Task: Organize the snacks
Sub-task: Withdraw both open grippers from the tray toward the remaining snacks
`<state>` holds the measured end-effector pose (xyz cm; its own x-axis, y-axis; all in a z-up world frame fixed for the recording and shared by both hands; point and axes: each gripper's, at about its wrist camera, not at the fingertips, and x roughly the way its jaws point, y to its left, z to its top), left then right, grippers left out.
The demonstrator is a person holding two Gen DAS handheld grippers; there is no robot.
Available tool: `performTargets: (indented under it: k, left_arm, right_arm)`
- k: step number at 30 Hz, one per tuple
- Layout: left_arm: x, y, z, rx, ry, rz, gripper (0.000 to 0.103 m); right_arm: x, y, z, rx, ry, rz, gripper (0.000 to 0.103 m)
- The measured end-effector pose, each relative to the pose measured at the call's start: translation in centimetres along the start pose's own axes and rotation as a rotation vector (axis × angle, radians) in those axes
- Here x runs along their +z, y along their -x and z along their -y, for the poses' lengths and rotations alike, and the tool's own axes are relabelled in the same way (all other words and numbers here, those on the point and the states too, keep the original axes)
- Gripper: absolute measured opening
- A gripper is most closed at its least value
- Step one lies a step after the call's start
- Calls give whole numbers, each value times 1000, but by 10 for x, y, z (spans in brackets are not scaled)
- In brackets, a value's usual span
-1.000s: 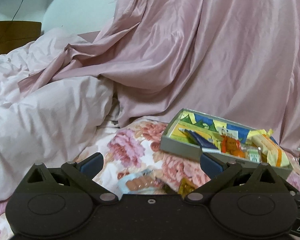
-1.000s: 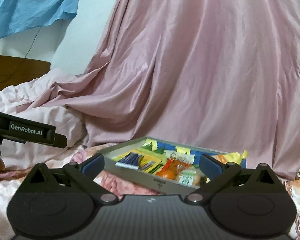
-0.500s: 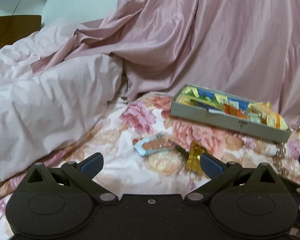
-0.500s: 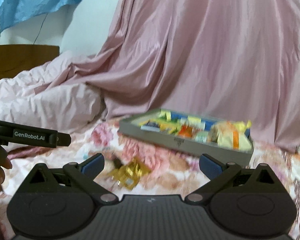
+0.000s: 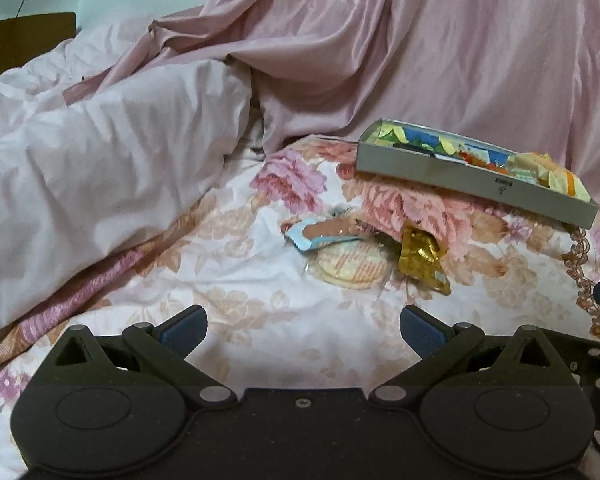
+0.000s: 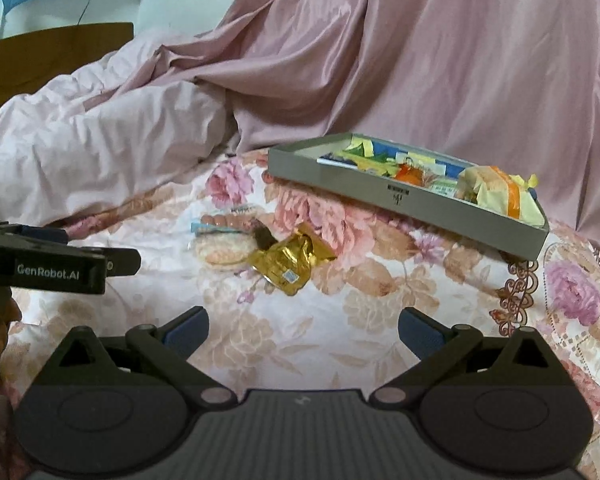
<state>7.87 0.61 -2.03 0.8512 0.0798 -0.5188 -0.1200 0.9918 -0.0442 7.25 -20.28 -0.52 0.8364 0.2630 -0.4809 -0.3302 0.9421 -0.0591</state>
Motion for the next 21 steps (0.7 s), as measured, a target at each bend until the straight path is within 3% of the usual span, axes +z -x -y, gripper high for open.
performTargets:
  k: [16, 21]
  left_arm:
    - [7, -45, -5, -38, 16, -35, 102]
    - [15, -62, -7, -64, 39, -56, 102]
  right_arm:
    - [-1, -30, 1, 11, -41, -118, 103]
    - [2, -37, 0, -1, -22, -115, 103]
